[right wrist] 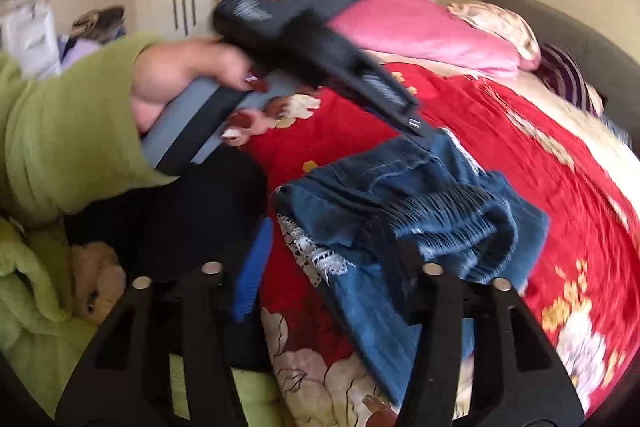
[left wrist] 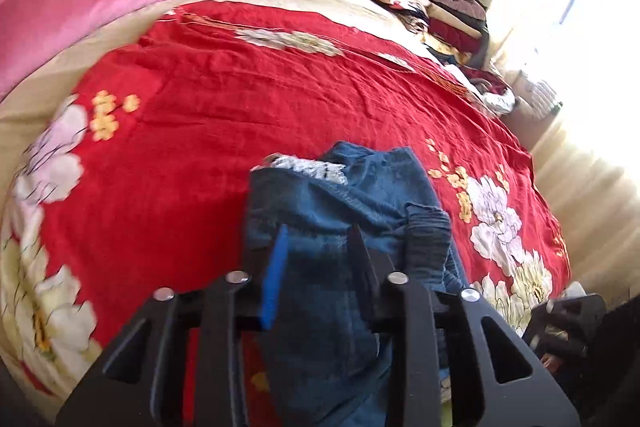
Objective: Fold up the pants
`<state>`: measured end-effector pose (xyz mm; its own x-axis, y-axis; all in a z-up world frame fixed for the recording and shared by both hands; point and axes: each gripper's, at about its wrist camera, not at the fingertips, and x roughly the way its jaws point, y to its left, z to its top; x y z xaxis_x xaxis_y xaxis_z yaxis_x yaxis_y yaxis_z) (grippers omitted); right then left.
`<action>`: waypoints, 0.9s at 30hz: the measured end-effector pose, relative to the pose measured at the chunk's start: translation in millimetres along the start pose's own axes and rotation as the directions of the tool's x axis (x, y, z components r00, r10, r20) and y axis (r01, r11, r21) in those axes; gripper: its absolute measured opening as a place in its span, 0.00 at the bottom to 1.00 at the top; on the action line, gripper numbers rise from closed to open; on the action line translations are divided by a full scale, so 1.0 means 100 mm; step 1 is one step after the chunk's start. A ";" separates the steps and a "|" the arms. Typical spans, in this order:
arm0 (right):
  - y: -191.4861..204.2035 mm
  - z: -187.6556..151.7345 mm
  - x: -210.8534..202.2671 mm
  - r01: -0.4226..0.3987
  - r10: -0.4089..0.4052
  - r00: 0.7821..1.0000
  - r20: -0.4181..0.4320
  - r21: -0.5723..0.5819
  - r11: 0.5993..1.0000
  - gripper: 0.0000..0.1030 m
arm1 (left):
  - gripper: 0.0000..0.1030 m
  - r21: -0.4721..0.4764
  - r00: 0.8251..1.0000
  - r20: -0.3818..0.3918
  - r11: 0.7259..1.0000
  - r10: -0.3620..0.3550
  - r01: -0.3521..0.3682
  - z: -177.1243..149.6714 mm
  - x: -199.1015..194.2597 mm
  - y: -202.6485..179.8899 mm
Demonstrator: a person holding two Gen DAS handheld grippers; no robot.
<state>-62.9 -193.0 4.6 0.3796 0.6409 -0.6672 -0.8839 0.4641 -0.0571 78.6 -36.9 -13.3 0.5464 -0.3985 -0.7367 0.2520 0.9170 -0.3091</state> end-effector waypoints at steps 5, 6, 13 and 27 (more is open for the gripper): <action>0.06 0.11 0.16 0.009 -0.012 1.000 -0.025 -0.109 0.994 0.37 | 0.27 0.031 0.998 -0.059 1.000 0.006 -0.004 0.04 0.25 -0.04; 0.08 0.13 0.19 0.008 -0.013 0.999 -0.034 -0.132 0.991 0.37 | 0.27 0.028 0.997 -0.072 1.000 0.004 -0.002 0.04 0.31 -0.02; 0.14 0.24 0.63 0.013 -0.047 0.990 -0.132 -0.248 0.969 0.11 | 0.27 -0.007 0.995 -0.092 0.999 -0.033 0.033 0.07 0.38 0.08; 0.21 -0.24 0.52 -0.158 0.110 0.955 -0.274 -0.160 0.974 0.02 | 0.29 -0.058 0.994 -0.062 0.995 -0.087 0.084 0.03 0.39 0.18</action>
<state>-68.2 -164.7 -48.9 0.1905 0.4956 -0.8474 -0.9651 0.2526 -0.0692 106.8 -36.3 -46.0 0.4715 -0.4752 -0.7429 0.2500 0.8799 -0.4042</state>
